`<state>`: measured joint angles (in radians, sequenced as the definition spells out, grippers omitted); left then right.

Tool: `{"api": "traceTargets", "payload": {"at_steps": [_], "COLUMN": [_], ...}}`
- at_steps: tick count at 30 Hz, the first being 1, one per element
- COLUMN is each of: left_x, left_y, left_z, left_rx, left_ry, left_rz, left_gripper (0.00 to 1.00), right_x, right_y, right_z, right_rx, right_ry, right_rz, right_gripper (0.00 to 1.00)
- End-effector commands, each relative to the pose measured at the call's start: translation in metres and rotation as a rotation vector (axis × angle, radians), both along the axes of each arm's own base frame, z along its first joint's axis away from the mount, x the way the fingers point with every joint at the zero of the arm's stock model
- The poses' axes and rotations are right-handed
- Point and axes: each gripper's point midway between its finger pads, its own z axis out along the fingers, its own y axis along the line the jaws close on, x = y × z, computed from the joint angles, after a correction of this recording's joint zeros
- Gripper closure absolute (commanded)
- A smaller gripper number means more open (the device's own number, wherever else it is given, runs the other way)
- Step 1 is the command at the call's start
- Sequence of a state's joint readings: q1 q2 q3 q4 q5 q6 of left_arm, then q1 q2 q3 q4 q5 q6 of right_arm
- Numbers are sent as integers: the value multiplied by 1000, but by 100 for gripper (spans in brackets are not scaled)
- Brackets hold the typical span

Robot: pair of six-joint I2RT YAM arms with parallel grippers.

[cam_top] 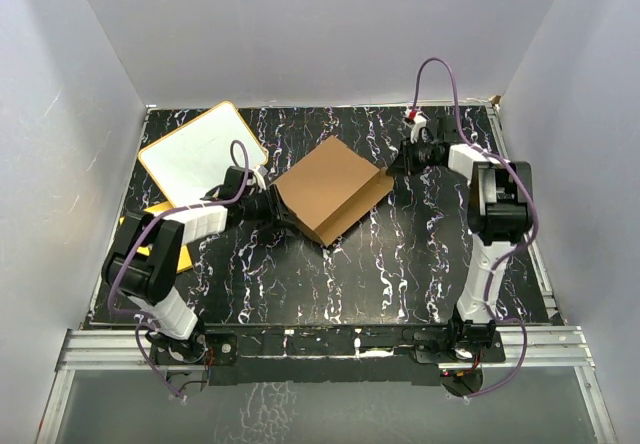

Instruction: Fold the paper box

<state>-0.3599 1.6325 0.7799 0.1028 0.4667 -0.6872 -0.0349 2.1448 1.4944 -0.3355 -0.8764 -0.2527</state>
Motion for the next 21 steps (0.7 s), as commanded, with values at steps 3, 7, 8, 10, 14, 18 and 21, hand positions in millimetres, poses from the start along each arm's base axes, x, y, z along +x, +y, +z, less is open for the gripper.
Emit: {"api": "traceTargets", "payload": {"at_steps": [3, 7, 8, 10, 14, 18, 21], "left_x": [56, 79, 85, 95, 118, 142, 162], "left_y": [1, -10, -13, -16, -21, -24, -25], "left_z": [18, 19, 19, 18, 16, 11, 13], "left_rx": [-4, -14, -17, -15, -6, 4, 13], "left_ry": [-92, -94, -95, -100, -112, -114, -139], "left_rz": [3, -39, -49, -62, -85, -99, -105], "left_gripper": [54, 54, 54, 54, 54, 53, 51], "right_x": [-37, -65, -72, -83, -103, -120, -126], "right_y": [16, 24, 29, 31, 34, 31, 19], "right_z": [36, 34, 33, 32, 36, 41, 42], "right_rx": [75, 102, 107, 111, 120, 81, -5], "right_ry": [-72, -19, -1, 35, 75, 85, 48], "right_rz": [-86, -102, -94, -93, -60, -27, -27], "right_gripper": [86, 81, 79, 76, 69, 58, 52]}}
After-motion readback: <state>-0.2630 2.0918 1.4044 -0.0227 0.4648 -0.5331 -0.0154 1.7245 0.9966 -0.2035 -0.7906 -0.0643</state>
